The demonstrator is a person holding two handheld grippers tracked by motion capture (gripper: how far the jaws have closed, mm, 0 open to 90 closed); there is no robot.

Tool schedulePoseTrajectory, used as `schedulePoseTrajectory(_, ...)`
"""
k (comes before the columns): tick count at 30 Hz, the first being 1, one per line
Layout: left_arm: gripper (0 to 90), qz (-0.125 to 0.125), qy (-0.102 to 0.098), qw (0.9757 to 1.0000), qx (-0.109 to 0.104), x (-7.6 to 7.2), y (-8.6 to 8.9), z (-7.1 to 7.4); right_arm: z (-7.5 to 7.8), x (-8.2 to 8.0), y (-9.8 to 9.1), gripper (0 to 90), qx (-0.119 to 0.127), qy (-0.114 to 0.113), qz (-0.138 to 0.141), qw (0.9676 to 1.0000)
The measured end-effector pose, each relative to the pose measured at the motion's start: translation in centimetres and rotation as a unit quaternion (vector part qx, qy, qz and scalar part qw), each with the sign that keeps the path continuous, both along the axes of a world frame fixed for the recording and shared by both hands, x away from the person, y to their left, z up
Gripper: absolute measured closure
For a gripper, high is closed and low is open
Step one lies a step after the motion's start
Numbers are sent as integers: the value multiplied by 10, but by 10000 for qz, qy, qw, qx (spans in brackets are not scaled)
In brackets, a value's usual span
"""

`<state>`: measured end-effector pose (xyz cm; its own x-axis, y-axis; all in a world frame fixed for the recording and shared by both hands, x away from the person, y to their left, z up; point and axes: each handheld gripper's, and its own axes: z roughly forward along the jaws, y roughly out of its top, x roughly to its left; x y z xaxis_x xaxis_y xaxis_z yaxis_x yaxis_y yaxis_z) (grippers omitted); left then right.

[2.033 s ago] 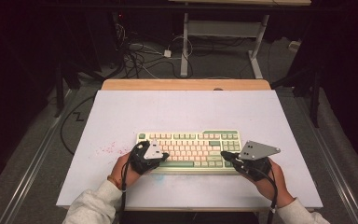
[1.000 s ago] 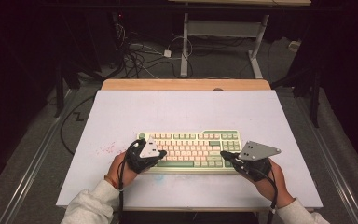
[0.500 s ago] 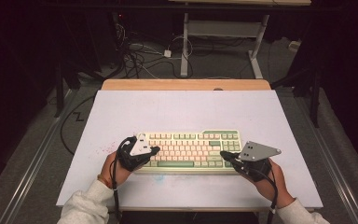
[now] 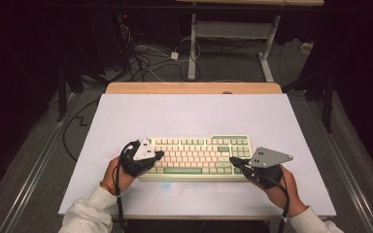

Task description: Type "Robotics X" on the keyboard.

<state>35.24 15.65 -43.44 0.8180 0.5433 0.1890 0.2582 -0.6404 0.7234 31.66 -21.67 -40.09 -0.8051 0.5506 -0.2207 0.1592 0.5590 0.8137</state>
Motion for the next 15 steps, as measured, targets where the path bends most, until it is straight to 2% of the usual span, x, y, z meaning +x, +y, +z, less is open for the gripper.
schedulePoseTrajectory(15, 871, -8, 151, 9999, 81, 7, -5, -8, -1, 1, 0, 900, -27, 20, 17, 10000)
